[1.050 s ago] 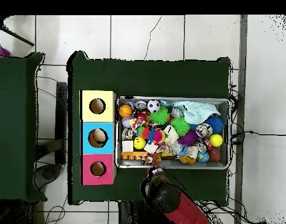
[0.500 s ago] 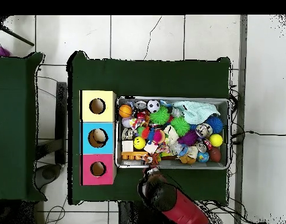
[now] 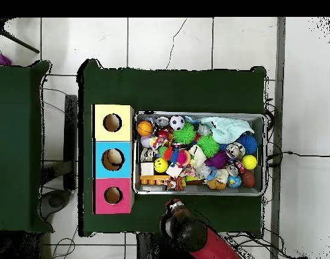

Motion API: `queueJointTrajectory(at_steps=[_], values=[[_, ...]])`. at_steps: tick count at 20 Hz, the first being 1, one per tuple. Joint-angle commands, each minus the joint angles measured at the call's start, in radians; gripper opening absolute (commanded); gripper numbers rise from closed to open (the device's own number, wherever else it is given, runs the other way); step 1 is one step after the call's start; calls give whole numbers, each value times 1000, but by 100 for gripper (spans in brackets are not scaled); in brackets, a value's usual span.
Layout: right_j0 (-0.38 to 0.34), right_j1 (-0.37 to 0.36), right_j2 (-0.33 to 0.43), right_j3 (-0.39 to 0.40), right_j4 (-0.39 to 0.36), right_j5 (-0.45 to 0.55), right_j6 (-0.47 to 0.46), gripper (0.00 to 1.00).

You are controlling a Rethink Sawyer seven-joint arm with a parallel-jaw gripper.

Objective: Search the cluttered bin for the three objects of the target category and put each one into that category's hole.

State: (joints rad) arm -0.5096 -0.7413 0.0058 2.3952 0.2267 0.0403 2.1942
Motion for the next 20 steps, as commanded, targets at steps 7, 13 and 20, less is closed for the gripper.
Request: queueJointTrajectory(at_steps=[7,13,20], values=[[24,82,23,-204,14,64,73,100],[4,127,37,-263,1,53,51,100],[17,142,25,-322,-5,84,37,100]])
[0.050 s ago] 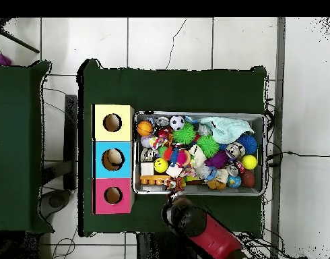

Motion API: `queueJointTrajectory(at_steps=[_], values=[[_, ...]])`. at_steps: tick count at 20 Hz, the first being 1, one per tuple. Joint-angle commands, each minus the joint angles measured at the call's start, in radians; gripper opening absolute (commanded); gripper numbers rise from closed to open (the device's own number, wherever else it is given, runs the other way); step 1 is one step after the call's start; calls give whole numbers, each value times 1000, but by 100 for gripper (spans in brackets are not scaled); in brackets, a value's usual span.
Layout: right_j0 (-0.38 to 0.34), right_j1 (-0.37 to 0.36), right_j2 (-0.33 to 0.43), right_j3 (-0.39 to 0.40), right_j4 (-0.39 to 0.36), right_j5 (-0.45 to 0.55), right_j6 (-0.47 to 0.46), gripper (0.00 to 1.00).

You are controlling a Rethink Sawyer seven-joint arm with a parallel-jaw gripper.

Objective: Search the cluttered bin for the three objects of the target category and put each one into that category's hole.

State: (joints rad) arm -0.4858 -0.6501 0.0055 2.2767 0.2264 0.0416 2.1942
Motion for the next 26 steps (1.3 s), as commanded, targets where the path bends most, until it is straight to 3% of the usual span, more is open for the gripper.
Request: queueJointTrajectory(at_steps=[1,14,20,26], values=[[-7,53,26,-211,-6,88,35,100],[55,31,-11,-282,3,167,54,100],[17,61,24,-295,-27,139,31,100],[-12,66,39,-328,-59,187,-11,100]])
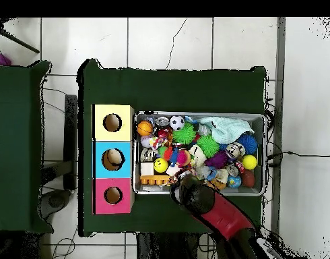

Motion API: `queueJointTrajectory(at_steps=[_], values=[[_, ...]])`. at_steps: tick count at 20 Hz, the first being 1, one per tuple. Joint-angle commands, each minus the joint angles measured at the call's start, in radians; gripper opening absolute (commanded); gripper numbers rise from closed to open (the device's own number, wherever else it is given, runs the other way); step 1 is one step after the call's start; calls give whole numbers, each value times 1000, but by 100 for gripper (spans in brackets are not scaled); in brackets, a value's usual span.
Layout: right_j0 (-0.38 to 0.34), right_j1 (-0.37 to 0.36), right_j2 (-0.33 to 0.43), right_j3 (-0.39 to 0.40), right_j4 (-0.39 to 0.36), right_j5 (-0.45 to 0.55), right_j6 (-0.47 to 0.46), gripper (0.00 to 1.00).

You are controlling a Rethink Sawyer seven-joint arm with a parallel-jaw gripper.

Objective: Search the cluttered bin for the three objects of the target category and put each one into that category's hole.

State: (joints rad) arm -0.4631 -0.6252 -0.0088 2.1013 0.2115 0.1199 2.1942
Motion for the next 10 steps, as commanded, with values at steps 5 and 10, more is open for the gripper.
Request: queueJointTrajectory(at_steps=[5,10], values=[[-37,19,42,-188,-71,191,-30,100],[-38,-5,41,-193,-85,223,-15,100]])
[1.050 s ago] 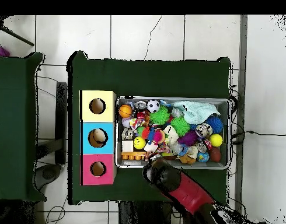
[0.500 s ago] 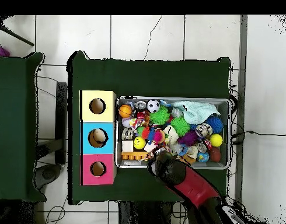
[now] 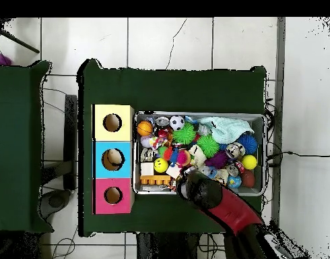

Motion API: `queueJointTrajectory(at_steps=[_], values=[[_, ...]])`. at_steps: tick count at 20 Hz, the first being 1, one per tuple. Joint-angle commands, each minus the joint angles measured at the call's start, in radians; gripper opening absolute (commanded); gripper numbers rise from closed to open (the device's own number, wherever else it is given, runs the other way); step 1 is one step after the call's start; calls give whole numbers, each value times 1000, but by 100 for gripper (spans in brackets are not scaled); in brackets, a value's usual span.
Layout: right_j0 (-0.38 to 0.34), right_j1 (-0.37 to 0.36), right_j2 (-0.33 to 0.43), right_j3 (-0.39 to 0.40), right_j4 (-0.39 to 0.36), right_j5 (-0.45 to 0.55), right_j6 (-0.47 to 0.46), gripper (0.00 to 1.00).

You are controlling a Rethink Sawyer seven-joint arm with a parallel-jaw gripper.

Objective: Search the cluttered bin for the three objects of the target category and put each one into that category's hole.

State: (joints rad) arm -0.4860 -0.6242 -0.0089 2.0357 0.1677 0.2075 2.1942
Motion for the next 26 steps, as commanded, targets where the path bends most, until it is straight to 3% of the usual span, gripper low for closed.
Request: queueJointTrajectory(at_steps=[1,14,26], values=[[-12,-9,40,-128,-45,139,-11,100],[-39,5,64,-63,-69,47,31,100],[-13,7,43,-77,-77,68,53,100]])
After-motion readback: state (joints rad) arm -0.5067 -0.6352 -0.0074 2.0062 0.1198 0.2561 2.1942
